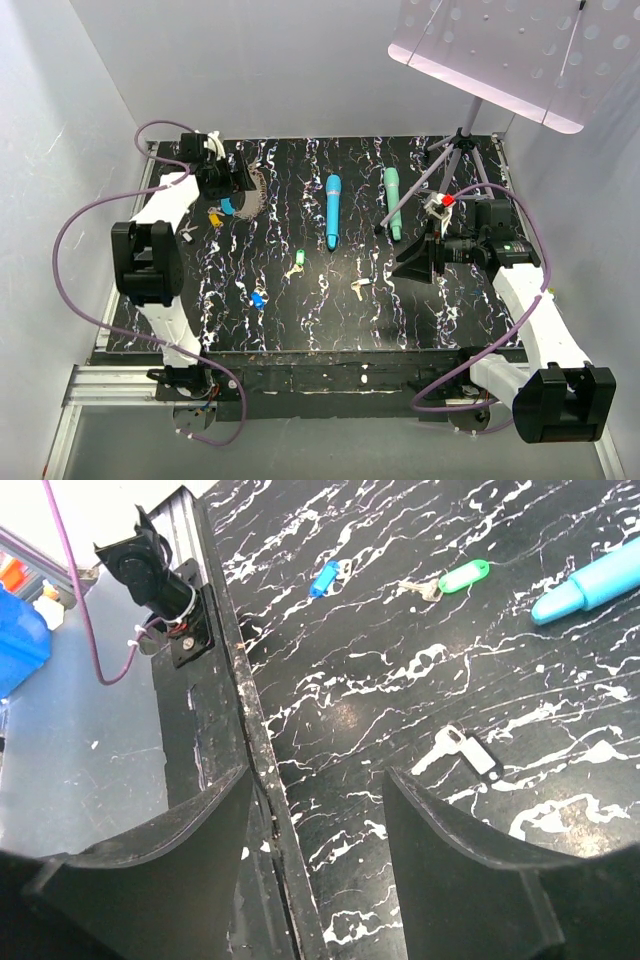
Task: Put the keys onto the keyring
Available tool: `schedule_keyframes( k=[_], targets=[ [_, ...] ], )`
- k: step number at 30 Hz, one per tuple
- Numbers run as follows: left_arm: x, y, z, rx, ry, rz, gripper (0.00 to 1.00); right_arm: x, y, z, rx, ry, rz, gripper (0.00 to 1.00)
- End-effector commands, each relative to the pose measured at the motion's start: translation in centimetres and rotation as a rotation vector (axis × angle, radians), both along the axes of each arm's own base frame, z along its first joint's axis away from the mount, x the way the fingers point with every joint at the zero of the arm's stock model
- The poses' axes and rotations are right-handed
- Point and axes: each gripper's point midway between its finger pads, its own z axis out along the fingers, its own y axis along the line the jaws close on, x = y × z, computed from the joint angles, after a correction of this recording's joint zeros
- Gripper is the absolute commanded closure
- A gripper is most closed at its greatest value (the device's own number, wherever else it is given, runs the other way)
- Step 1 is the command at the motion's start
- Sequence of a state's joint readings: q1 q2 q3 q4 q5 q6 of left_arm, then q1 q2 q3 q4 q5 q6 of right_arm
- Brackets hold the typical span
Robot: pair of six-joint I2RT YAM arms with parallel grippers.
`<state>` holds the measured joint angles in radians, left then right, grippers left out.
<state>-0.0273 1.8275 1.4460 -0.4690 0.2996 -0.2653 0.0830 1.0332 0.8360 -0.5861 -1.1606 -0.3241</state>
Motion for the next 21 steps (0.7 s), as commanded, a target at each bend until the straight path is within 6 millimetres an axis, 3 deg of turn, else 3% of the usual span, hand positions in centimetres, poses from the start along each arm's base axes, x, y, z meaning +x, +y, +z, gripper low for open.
schedule_keyframes(
  k=[1,5,9,14,21],
  targets=[
    [1.4,-0.7,0.0,-0.011,0.040,-0.085,0.17,0.2,0.3,1.2,0.054,-0.067,0.043,0.37],
    [2.0,-0.6,-2.1,0.010,0.116,-0.118,0.32,0.4,0.3,1.1,0.052,-0.066,0.046,0.37],
    [1.8,0.9,-3.9,0.104,0.158,-0.123,0.41,0.3,0.4,1.0,0.055,-0.064,0.052,0.37],
    [1.7,2.7,-5.0,0.212,0.169,-0.122,0.44,0.4,0.3,1.0,0.054,-0.066,0.051,0.37],
    [2.6,2.6,-5.6,0.221,0.168,-0.149,0.46,0.5,0.3,0.9,0.050,-0.063,0.049,0.37]
  ],
)
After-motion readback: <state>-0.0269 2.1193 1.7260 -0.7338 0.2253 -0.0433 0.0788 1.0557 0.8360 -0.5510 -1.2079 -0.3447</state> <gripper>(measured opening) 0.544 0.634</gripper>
